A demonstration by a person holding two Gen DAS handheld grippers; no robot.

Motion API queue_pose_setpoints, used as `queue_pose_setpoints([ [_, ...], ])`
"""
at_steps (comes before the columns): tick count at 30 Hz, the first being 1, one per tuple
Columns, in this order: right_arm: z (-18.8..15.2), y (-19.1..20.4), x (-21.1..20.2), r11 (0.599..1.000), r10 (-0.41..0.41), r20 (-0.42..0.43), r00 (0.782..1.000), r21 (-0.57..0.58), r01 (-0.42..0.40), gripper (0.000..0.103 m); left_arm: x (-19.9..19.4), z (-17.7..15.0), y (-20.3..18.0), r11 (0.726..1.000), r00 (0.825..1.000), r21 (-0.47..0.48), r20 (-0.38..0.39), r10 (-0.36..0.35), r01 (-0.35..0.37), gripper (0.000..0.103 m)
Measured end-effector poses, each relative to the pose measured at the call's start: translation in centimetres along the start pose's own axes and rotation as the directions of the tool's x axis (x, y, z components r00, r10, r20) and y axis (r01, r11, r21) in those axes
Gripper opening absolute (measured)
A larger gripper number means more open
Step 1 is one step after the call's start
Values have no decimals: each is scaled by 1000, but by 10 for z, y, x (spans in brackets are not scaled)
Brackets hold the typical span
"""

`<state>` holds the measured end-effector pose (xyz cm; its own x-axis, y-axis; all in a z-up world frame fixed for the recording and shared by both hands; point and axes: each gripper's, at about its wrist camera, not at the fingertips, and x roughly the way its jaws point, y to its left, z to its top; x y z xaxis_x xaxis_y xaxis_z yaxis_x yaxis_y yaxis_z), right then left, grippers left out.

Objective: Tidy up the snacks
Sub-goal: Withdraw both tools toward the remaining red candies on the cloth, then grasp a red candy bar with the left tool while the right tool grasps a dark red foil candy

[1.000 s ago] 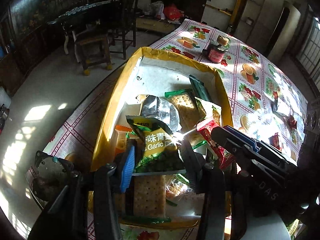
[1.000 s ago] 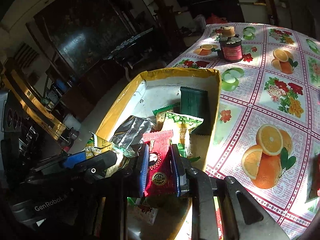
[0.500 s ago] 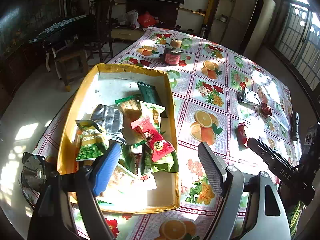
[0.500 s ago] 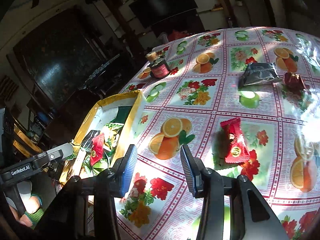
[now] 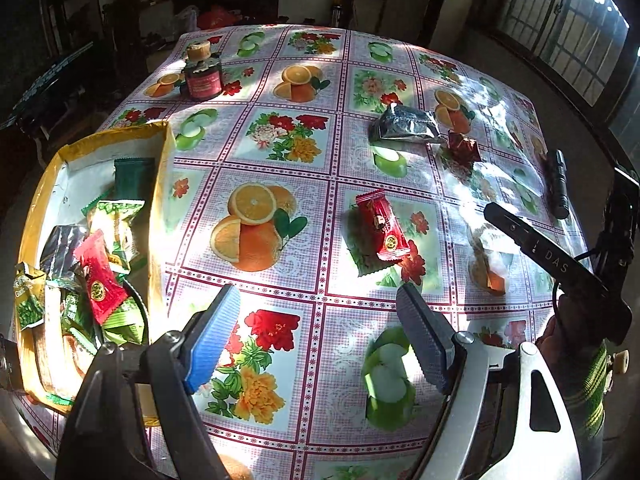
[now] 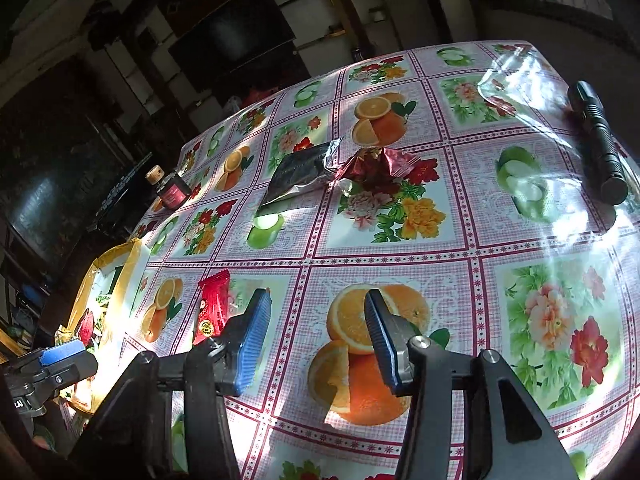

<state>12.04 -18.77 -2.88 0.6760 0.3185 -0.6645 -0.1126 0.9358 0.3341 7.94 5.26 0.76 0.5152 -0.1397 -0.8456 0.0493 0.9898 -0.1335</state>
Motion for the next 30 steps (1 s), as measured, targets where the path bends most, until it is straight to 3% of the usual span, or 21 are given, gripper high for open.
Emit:
queue_pose_setpoints([
  [4, 31, -6, 16, 991, -51, 29, 998, -123, 54, 56, 21, 15, -18, 1000, 1000, 6, -28, 3, -3, 80],
  [9, 67, 1, 44, 937, -120, 71, 990, -321, 137, 64, 49, 35, -28, 1000, 998, -16, -66, 16, -17, 80],
  [17, 83, 2, 91, 887, -190, -9, 982, -431, 168, 68, 84, 44, -44, 1000, 992, -5, -124, 28, -29, 80],
  [20, 80, 3, 91, 885, -195, -27, 981, -436, 164, 53, 95, 44, -48, 999, 988, 4, -149, 38, -38, 79],
  [22, 78, 4, 86, 891, -195, -38, 980, -425, 161, 44, 96, 43, -52, 997, 989, 29, -128, 72, -69, 69],
  [23, 77, 4, 82, 901, -179, -48, 983, -408, 144, 40, 94, 42, -54, 996, 991, 39, -113, 78, -74, 56],
  [24, 76, 2, 78, 914, -164, -58, 985, -385, 130, 28, 92, 42, -54, 997, 991, 41, -110, 73, -69, 40],
  [25, 74, 1, 74, 924, -156, -66, 986, -362, 122, 13, 89, 42, -54, 997, 991, 41, -110, 70, -66, 30],
  [26, 72, 0, 68, 936, -143, -75, 987, -335, 110, 7, 88, 42, -53, 998, 992, 39, -114, 59, -55, 25],
  [30, 57, 4, 43, 962, -60, -90, 994, -270, 34, 6, 83, 35, -49, 998, 992, 44, -119, 50, -45, 22],
])
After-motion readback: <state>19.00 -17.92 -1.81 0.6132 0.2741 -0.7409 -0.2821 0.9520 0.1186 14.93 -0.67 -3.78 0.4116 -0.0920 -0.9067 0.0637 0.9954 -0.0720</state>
